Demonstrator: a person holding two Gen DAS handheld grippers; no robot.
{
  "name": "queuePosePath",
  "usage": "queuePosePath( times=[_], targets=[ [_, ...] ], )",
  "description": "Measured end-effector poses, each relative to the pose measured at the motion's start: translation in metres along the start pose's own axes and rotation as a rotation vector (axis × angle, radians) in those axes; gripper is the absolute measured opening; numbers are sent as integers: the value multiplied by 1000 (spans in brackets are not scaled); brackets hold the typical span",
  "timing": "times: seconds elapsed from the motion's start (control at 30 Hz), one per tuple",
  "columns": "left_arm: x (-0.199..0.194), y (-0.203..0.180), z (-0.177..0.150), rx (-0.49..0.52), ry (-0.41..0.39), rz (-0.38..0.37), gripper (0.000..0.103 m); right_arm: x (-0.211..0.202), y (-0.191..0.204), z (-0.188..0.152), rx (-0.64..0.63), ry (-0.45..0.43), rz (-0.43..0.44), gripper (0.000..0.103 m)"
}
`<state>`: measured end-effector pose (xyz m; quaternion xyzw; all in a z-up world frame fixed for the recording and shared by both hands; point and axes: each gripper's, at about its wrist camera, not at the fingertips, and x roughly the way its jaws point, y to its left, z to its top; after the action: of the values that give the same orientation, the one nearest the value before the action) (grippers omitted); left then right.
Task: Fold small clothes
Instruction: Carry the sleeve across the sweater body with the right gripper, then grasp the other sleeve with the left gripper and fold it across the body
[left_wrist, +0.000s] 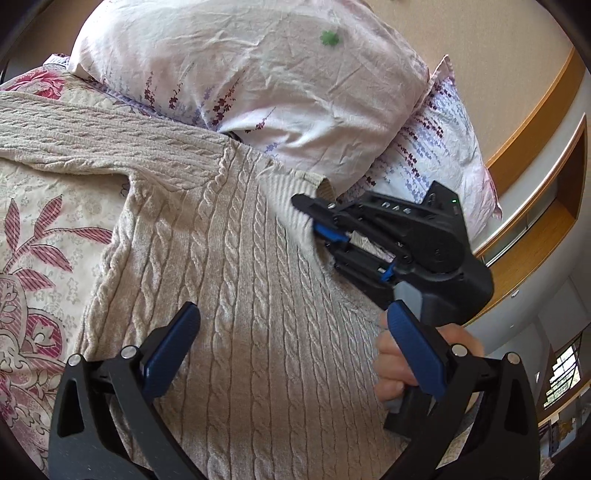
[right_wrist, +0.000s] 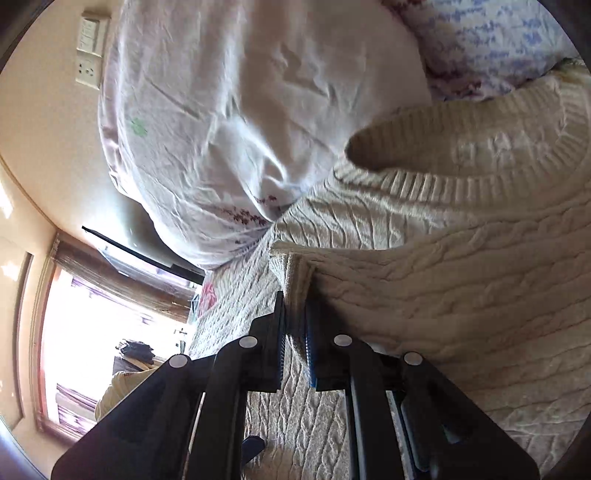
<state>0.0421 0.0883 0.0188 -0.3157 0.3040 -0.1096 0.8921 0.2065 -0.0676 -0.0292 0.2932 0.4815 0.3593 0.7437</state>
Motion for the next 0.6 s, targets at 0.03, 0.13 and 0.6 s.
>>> queuePosePath(
  times=[0.03, 0.13, 0.6],
  targets=[
    [-7, 0, 1, 3, -30, 13, 101, 3, 3, -4, 2, 35, -1, 22],
    [-31, 5, 12, 25, -109, 106, 101, -13, 12, -15, -39, 49, 51, 72],
    [-94, 138, 84, -213, -123, 256, 101, -45, -8, -37, -8, 88, 105, 82]
  ],
)
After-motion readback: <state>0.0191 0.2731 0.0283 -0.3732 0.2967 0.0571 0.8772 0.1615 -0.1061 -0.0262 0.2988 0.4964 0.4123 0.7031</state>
